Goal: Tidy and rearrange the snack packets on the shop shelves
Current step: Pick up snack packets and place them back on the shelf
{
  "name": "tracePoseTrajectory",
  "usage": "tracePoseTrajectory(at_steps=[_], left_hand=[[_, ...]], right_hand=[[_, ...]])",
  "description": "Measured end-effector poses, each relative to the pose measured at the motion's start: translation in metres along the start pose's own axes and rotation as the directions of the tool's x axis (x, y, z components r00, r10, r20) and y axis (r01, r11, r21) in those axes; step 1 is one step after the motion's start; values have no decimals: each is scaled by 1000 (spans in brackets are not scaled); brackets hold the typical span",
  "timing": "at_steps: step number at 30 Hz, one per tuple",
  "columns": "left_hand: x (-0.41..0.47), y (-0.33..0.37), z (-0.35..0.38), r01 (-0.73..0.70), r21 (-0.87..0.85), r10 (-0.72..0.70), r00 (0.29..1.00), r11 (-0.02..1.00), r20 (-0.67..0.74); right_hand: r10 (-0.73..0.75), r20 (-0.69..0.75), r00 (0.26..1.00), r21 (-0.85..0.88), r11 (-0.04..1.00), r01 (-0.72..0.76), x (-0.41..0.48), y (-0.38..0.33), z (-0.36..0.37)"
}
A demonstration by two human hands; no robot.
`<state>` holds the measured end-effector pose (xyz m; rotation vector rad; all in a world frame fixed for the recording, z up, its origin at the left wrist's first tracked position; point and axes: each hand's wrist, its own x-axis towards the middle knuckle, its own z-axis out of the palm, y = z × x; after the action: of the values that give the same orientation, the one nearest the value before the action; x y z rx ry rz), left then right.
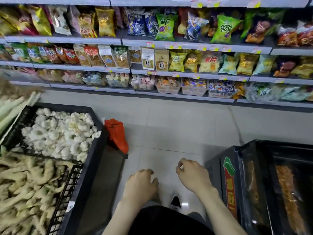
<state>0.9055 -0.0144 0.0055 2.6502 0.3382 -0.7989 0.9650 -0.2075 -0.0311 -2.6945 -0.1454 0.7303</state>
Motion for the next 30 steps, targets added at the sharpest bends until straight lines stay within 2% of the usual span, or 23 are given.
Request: tracePoseTrajectory(at_steps=[11,19,30], left_hand=[[161,-8,-105,20,-64,-21,1000,998,-21],[276,-5,-199,-36,-37,34,998,999,-51],[407,42,-262,-44,-4,44,999,999,15]], right_hand=[[-34,6,999,-57,998,35,166,-63,-61],[-22,-80,997,-73,997,16,253,-109,-104],[-55,-63,996,-80,996,50,374,-106,-155]])
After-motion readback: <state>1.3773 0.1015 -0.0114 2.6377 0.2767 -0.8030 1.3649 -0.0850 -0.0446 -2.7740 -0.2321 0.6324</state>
